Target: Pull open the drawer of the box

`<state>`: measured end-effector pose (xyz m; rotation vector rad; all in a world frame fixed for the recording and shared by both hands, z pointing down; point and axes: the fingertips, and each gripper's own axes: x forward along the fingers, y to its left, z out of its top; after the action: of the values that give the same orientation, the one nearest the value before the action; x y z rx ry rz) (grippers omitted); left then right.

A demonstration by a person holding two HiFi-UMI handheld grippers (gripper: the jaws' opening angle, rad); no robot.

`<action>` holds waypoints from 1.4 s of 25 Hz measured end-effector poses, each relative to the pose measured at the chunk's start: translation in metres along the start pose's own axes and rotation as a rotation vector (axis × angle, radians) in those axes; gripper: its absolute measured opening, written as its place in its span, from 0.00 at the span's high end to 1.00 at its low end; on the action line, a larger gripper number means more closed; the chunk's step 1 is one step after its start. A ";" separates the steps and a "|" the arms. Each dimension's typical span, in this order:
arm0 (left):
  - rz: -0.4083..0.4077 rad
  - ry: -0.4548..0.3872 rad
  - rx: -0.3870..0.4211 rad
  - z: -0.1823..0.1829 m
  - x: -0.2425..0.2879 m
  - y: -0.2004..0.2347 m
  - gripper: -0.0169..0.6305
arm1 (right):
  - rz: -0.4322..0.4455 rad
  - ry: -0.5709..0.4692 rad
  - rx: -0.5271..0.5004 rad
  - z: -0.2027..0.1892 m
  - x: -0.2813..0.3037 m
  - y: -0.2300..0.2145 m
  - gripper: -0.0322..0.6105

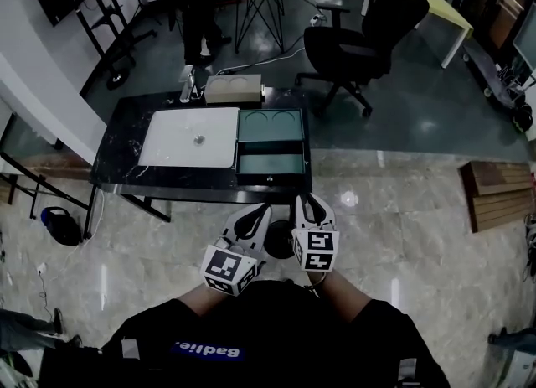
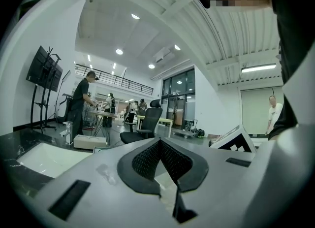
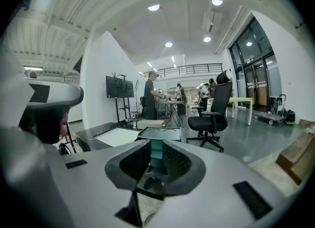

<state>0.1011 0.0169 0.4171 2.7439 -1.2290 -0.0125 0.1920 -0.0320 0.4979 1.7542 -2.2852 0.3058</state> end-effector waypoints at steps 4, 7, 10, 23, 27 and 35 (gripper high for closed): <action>-0.012 -0.008 0.001 0.007 -0.003 0.004 0.99 | -0.008 -0.013 -0.009 0.011 -0.005 0.007 0.84; -0.022 -0.014 0.012 0.015 -0.008 0.009 0.99 | -0.016 -0.023 -0.012 0.020 -0.008 0.015 0.84; -0.030 -0.010 0.024 0.017 -0.012 0.014 0.99 | -0.016 -0.035 -0.014 0.027 -0.006 0.025 0.84; -0.087 -0.010 0.023 0.020 -0.018 0.030 0.99 | 0.097 -0.126 -0.049 0.064 -0.033 0.080 0.84; -0.107 -0.009 0.019 0.017 -0.019 0.032 0.99 | 0.129 -0.144 -0.044 0.069 -0.042 0.091 0.84; -0.120 0.005 0.018 0.012 -0.024 0.038 0.99 | 0.137 -0.174 -0.057 0.072 -0.053 0.106 0.95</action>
<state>0.0565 0.0082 0.4092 2.8266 -1.0670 -0.0064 0.0980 0.0216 0.4113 1.6591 -2.5157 0.1148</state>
